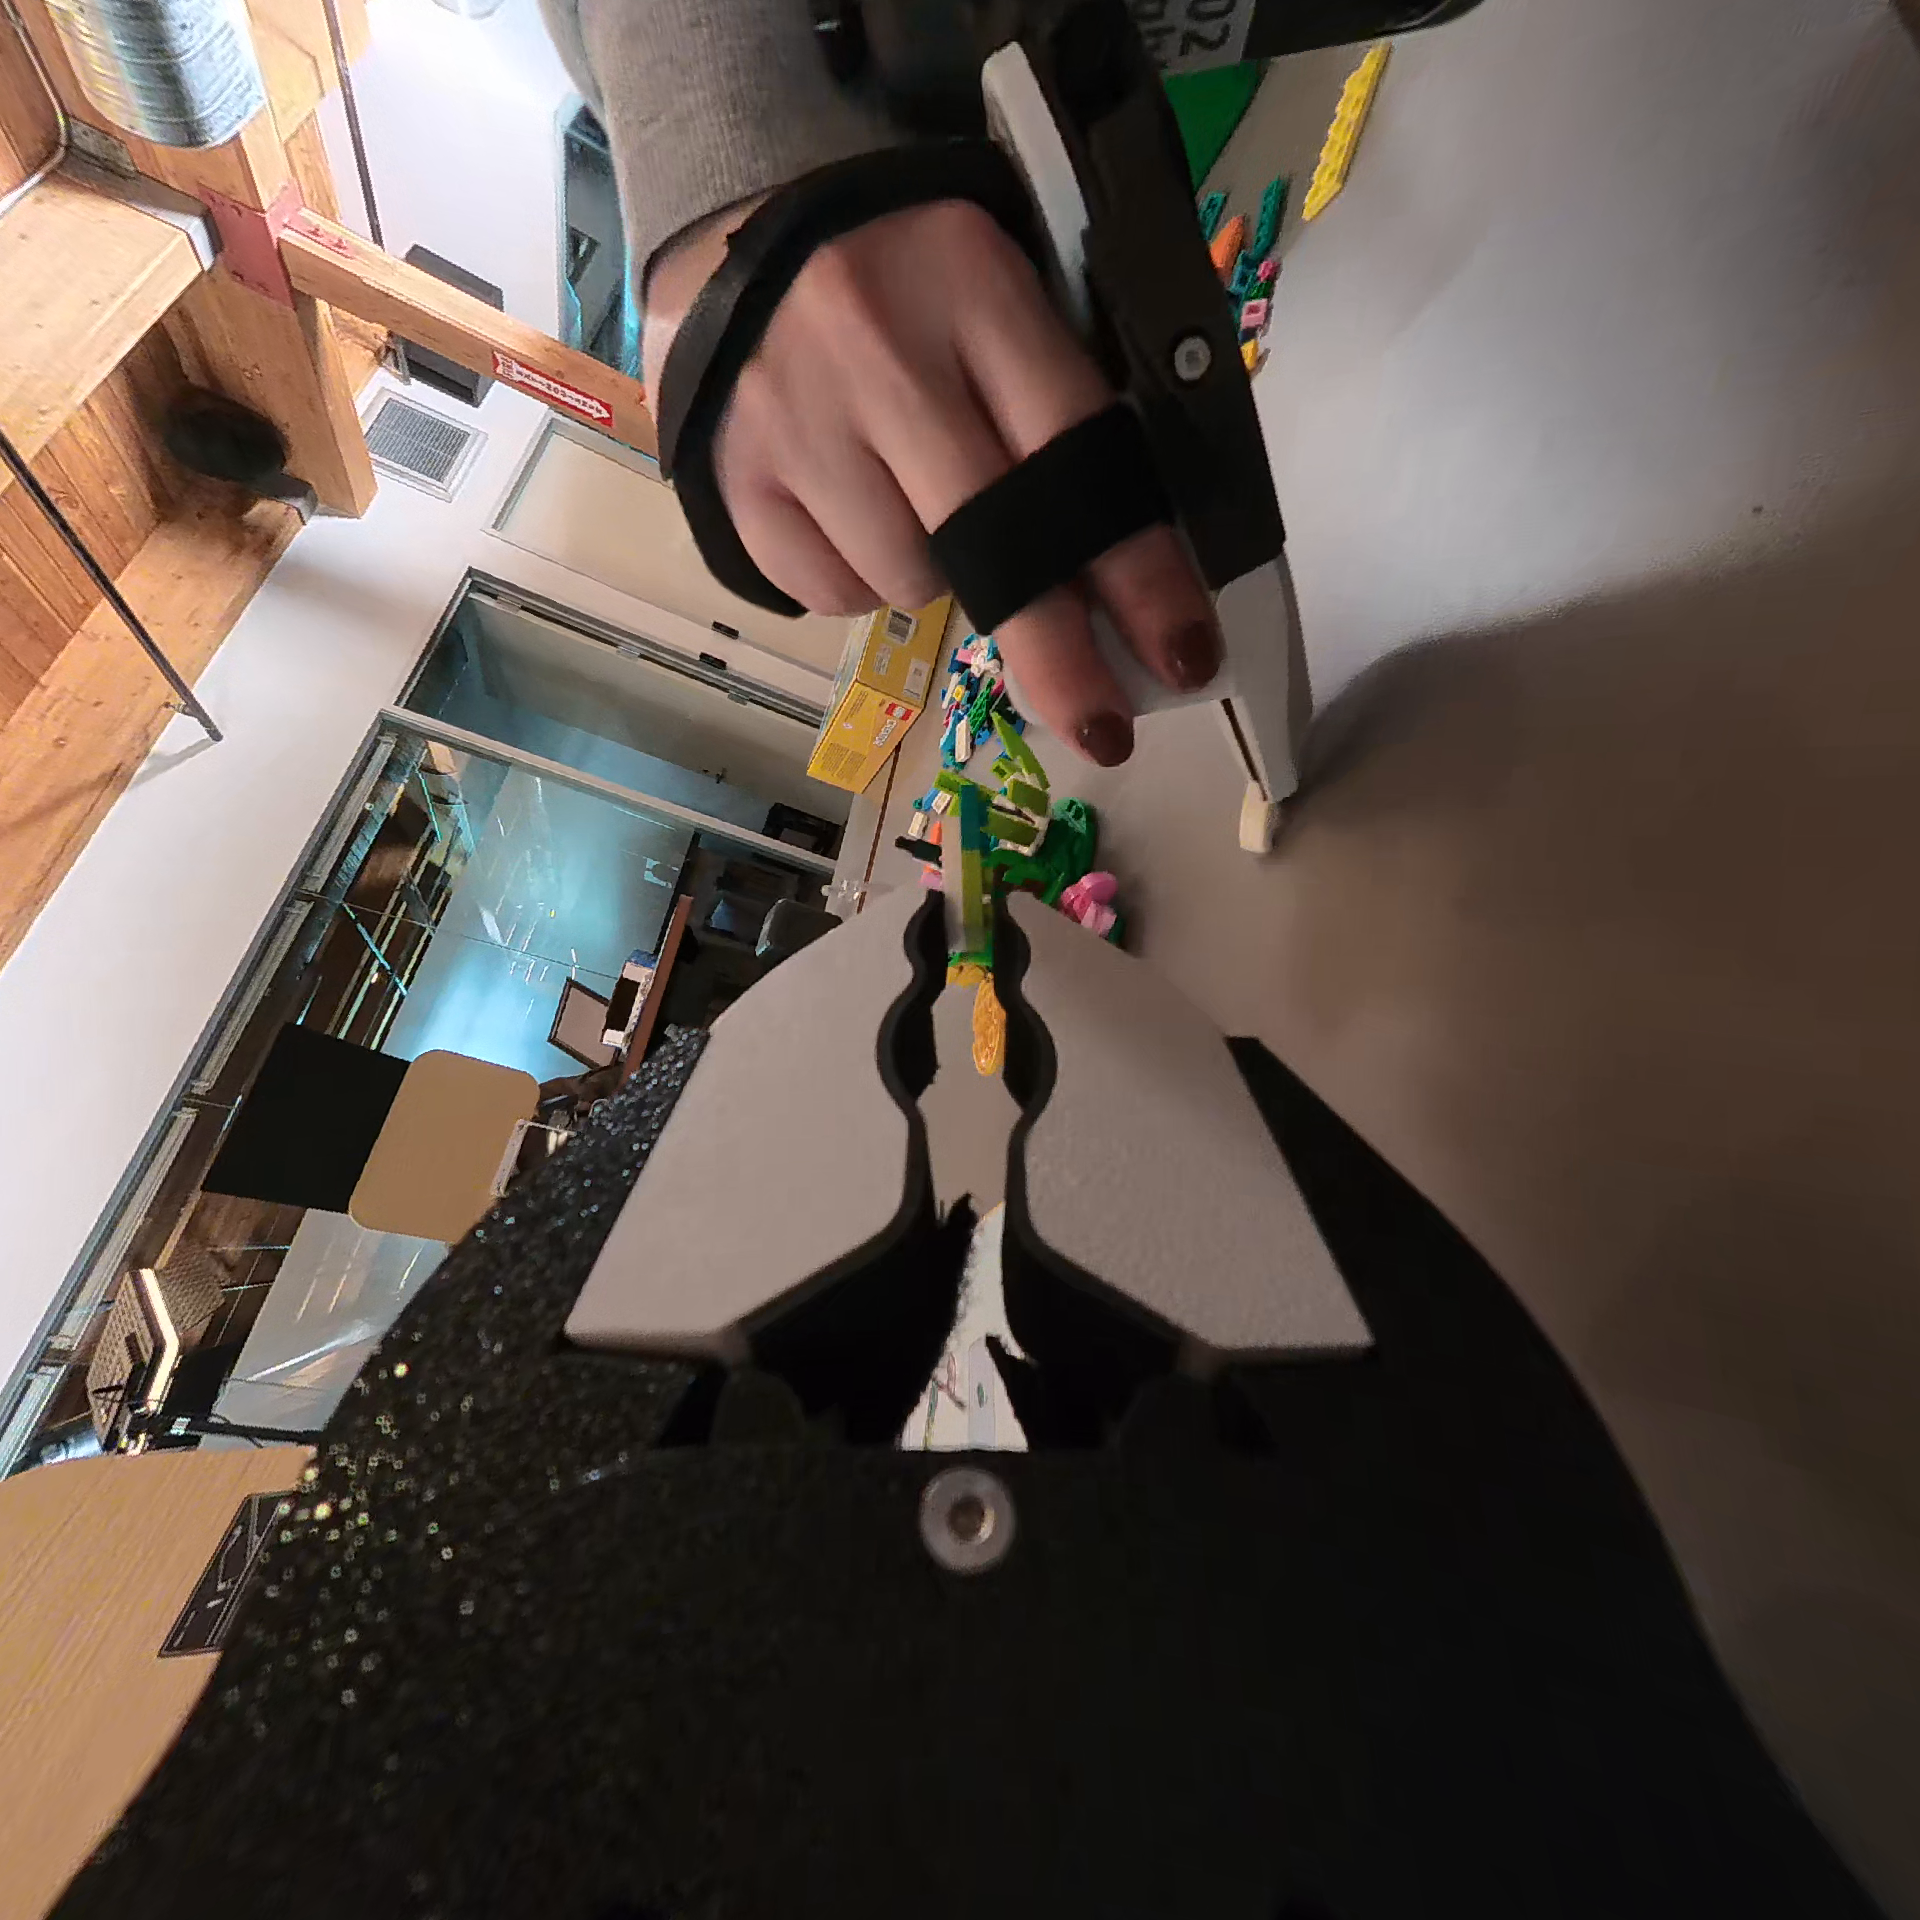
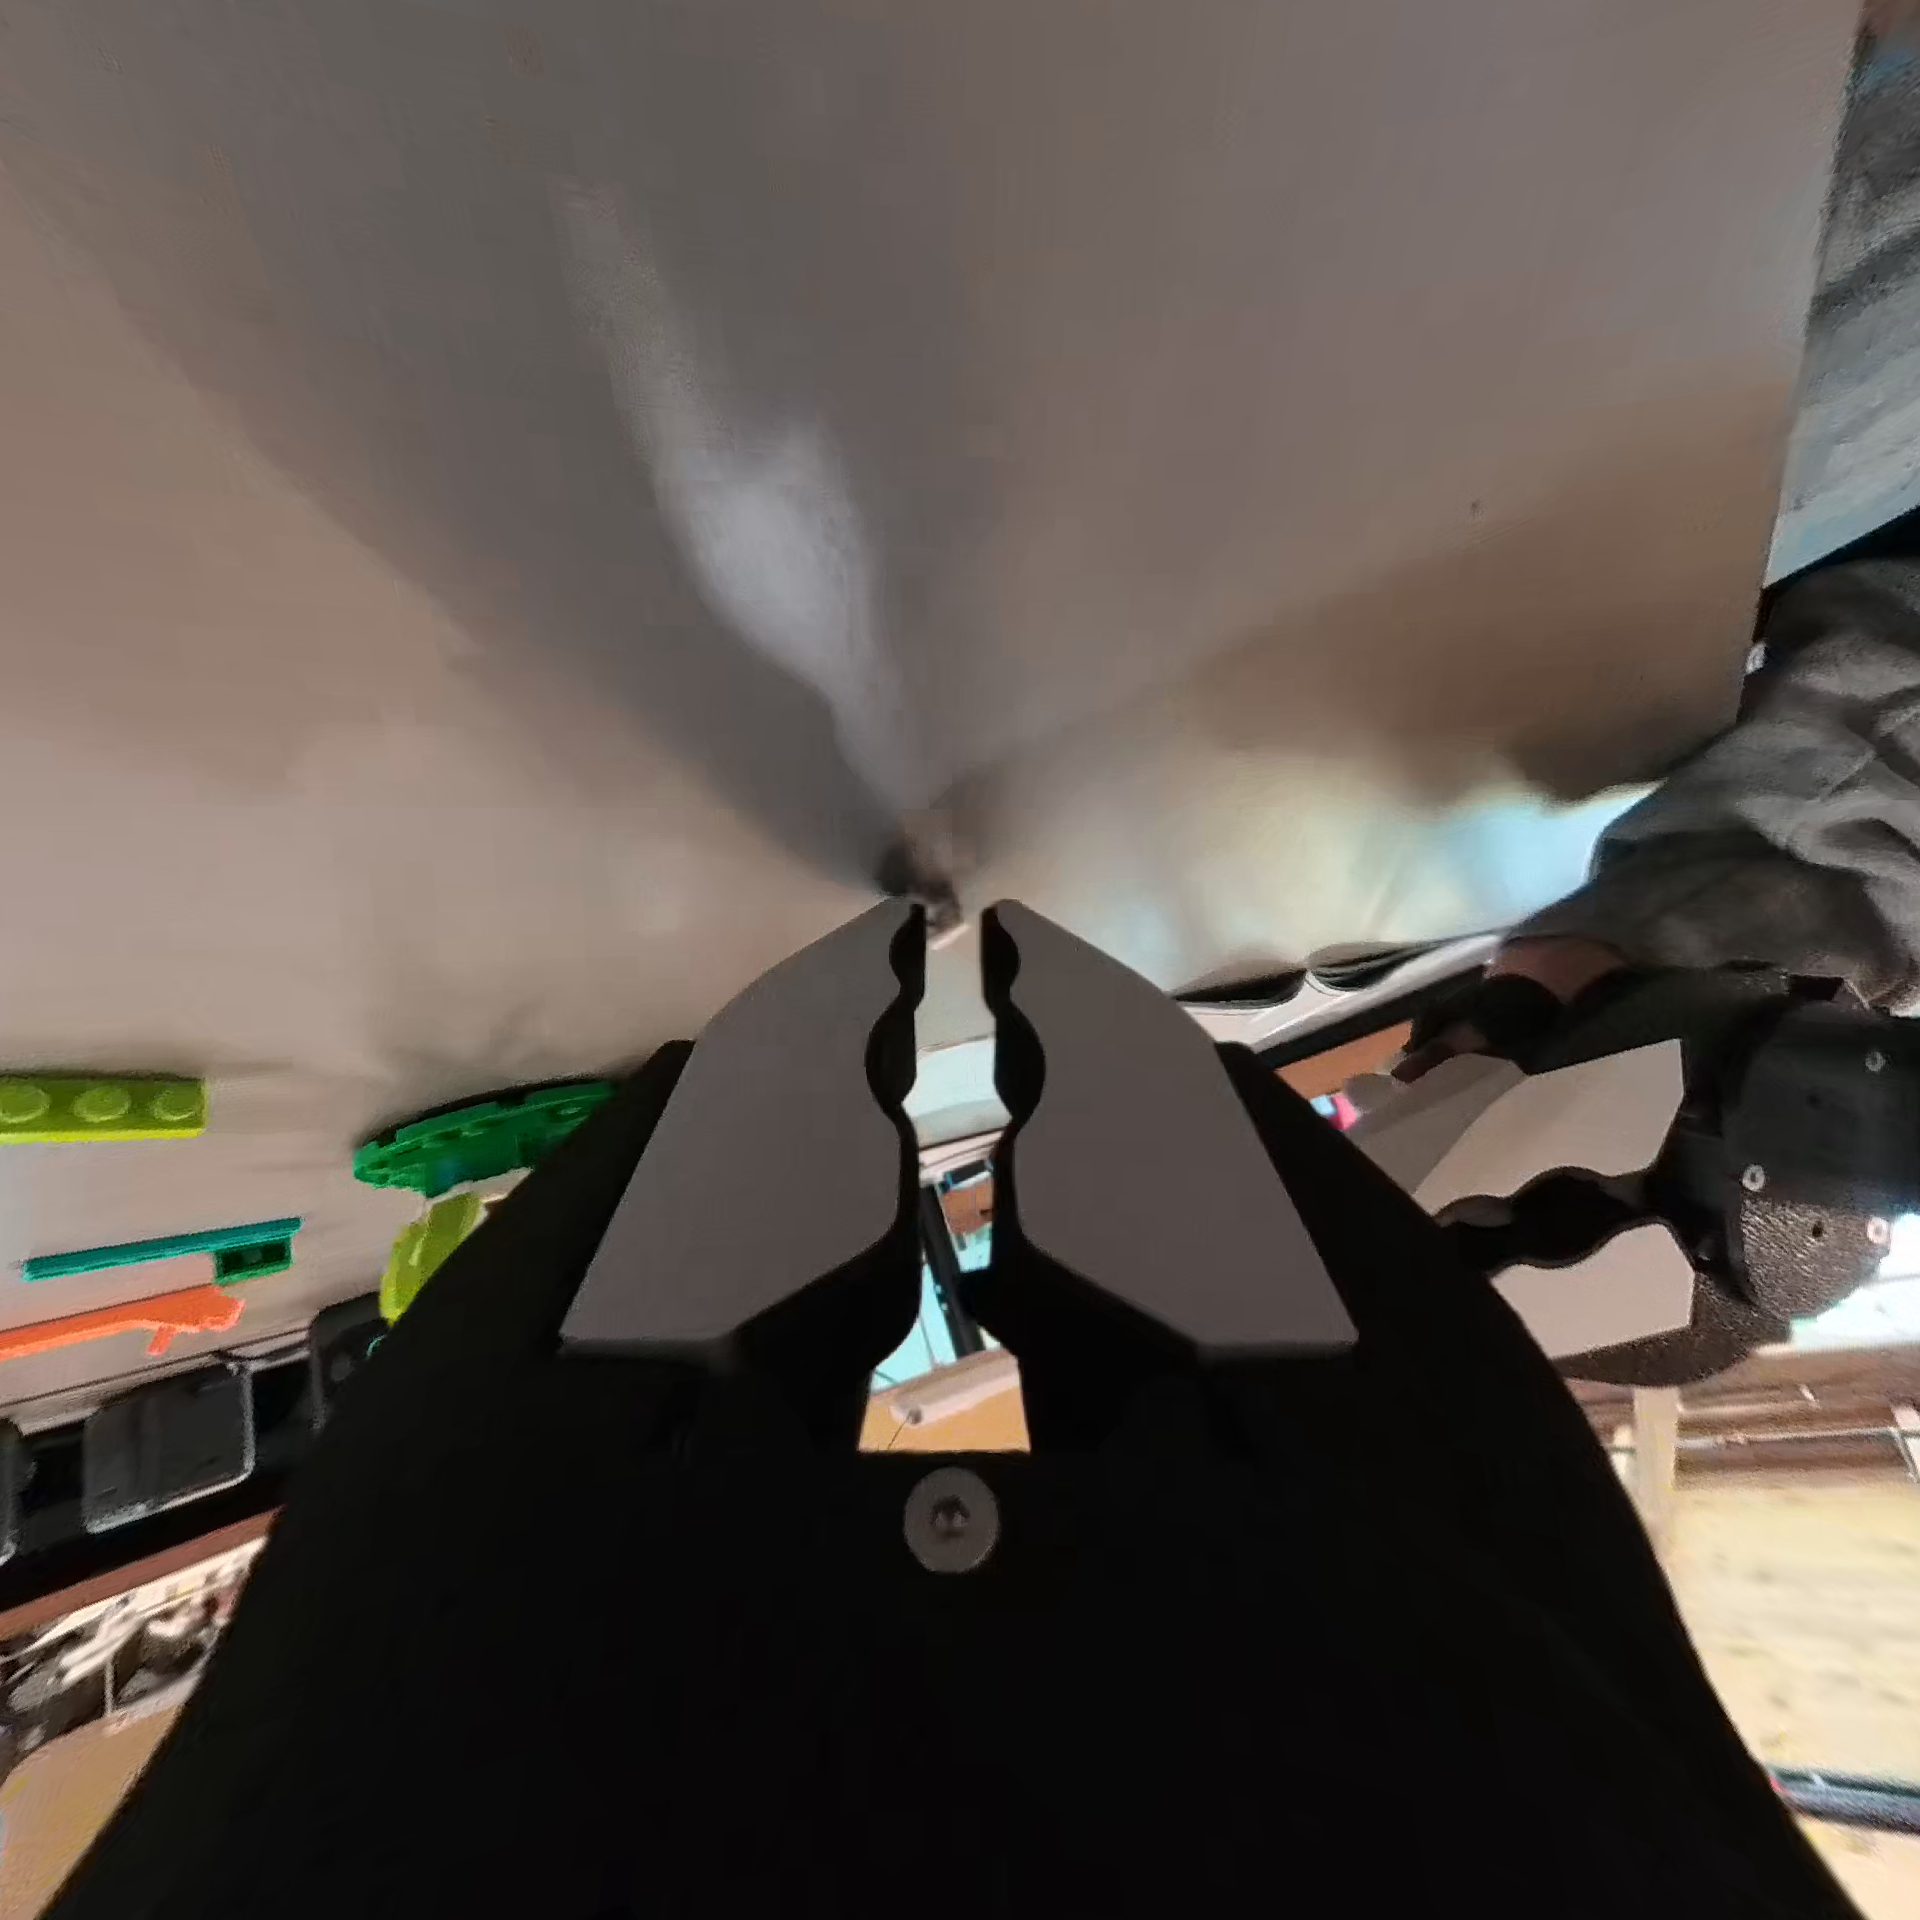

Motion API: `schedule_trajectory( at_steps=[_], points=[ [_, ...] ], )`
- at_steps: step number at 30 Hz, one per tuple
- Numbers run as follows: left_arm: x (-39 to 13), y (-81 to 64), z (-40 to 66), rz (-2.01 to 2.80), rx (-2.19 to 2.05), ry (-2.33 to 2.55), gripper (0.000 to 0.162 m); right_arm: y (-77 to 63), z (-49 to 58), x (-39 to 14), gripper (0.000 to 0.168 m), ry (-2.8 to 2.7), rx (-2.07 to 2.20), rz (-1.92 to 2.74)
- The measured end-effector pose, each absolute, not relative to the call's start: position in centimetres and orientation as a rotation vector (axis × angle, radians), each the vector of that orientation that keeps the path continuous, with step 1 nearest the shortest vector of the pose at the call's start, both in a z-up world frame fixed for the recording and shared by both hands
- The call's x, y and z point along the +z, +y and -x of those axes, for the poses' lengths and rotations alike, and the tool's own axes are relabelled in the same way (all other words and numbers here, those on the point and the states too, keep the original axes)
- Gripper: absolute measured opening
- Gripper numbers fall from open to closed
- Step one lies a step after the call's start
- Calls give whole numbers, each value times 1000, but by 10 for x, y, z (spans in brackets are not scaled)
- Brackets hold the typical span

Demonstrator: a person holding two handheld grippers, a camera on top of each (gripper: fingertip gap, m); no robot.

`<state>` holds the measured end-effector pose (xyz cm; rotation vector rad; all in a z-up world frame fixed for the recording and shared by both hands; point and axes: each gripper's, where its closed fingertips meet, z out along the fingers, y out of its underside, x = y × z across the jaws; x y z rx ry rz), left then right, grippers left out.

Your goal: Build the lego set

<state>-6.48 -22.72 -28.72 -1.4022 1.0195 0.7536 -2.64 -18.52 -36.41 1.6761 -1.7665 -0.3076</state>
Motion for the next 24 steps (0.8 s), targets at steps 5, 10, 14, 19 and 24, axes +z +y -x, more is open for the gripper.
schedule_trajectory(
  at_steps=[5, 10, 14, 19, 24],
  points=[
    [-291, -228, 68, 1405, 754, 1007, 8, -190, 27, -353, 30, -1851, -260, -1527],
    [-296, -227, 73, 1396, 808, 994, 8, -166, 44, -332, 11, -2180, -73, -678],
    [-304, -224, 68, 1378, 871, 1051, 8, -170, 42, -333, 20, -2433, 568, 607],
    [-314, -223, 58, 1367, 910, 1142, 8, -178, 38, -343, 20, -2446, 865, 1175],
    [-316, -223, 55, 1370, 899, 1157, 8, -180, 37, -358, 18, -2501, 826, 1166]
  ],
)
